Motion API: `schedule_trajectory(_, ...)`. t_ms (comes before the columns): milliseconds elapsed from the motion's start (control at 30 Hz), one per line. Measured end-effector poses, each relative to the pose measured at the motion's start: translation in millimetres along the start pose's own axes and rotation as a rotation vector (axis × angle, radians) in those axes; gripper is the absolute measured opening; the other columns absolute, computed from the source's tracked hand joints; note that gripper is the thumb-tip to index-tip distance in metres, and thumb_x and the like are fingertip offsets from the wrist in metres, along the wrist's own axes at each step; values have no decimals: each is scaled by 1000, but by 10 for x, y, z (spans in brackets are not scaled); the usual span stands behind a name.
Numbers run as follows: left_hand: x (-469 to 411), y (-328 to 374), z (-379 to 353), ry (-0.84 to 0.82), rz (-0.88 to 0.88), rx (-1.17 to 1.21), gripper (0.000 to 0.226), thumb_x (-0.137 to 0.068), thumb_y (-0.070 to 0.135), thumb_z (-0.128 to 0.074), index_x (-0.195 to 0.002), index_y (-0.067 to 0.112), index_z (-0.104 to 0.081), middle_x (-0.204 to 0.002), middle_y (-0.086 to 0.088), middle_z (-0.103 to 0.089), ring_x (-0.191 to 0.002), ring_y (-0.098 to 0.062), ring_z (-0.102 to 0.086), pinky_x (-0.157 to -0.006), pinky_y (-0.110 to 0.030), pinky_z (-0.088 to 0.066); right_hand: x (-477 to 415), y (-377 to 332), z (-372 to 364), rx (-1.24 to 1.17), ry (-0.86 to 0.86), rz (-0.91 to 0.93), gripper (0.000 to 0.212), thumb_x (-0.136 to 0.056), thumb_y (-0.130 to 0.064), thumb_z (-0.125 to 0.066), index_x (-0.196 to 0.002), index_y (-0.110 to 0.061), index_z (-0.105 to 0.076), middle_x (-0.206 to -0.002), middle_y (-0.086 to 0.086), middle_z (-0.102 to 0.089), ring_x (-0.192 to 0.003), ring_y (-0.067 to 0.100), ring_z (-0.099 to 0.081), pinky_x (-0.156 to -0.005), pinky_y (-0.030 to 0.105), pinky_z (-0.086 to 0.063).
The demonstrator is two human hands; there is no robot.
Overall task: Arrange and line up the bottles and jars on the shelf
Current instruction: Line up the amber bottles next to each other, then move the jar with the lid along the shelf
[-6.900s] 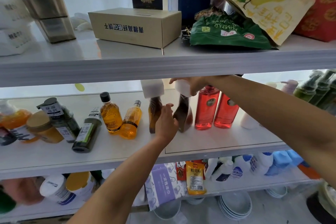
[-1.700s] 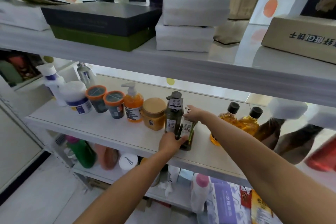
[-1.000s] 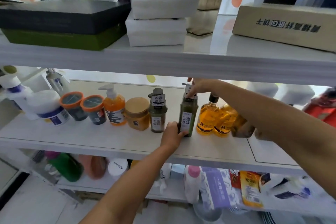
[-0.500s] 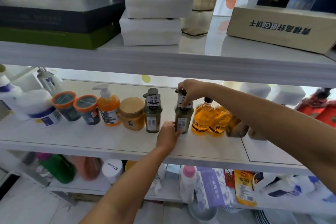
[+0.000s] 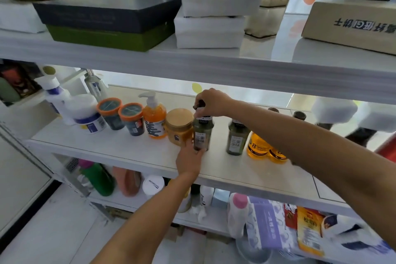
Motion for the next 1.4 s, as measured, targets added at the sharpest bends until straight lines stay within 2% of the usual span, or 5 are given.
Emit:
schedule_trajectory(500, -16, 167, -226, -47, -74, -42, 35, -94, 30, -54, -123, 10, -56, -119, -8, -63, -106, -22, -60, -85, -27, -46, 220, 217, 106, 122, -9, -100, 43, -78, -47, -69, -107, -15, -66, -102, 2, -68, -90, 19, -61, -69, 29, -44)
schedule_trajectory(800, 119, -147, 166, 76, 253, 218, 43, -86, 20, -67, -121, 8, -45, -123, -13, -54, -110, -28, -56, -93, -38, -50, 22, -317, 44, 192, 47, 95, 65, -87, -51, -57, -141, -20, -40, -144, 2, -45, -131, 23, -45, -100, 38, -41)
schedule_trajectory(967, -1, -198, 522, -129, 306, 376, 89, -79, 10, -74, -148, 17, -18, -148, -10, -32, -122, -36, -49, -67, -35, -59, -231, -712, -99, 259, 32, 112, 60, -85, -49, -60, -131, -12, -49, -130, 6, -57, -116, 26, -55, -87, 35, -48)
schedule_trajectory(1100, -139, -282, 646, -223, 305, 391, 87, -78, 11, -74, -145, 21, -18, -148, -5, -32, -118, -36, -52, -83, -47, -57, -320, -744, -251, 256, -89, -24, 58, -80, -56, -64, -113, -9, -55, -99, 5, -59, -85, 21, -53, -68, 29, -41)
schedule_trajectory(1400, -433, -523, 599, -374, 184, 452, 86, -80, 10, -68, -144, 33, -17, -138, -6, -46, -86, -26, -64, -55, -25, -56, -660, -673, -532, 259, -196, -332, 76, -69, -67, -66, -123, -15, -50, -115, 3, -59, -92, 21, -52, -76, 30, -44)
Point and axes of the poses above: each hand's wrist, its own x-axis away from the middle knuckle, its own z-axis out of the back of the hand, y = z × x, the point moved 2 cm from there along -x, towards the middle knuckle
